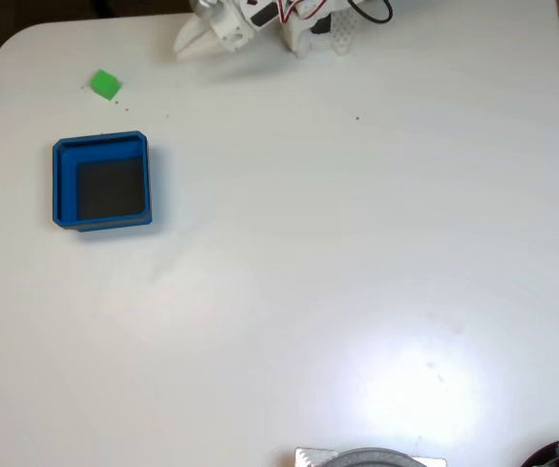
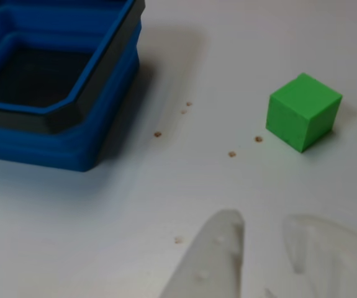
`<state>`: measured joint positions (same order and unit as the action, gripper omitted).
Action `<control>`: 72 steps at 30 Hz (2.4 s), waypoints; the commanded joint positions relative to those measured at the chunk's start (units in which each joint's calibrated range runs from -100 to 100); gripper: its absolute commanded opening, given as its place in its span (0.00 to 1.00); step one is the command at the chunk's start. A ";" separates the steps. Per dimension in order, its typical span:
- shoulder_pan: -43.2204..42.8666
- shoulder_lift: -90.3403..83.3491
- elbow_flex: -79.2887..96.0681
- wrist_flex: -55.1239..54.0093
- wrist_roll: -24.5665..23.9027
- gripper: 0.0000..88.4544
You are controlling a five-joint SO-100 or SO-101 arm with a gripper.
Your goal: Pick up green cube and drop it in the blue box
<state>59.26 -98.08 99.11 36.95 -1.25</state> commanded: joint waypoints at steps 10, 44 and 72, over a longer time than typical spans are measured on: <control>0.21 2.43 -0.72 -1.93 0.24 0.03; 0.21 51.34 -47.58 -2.01 -0.05 0.03; 0.21 83.95 -79.18 -1.36 -0.05 0.03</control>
<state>59.26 -16.62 27.43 36.37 -1.15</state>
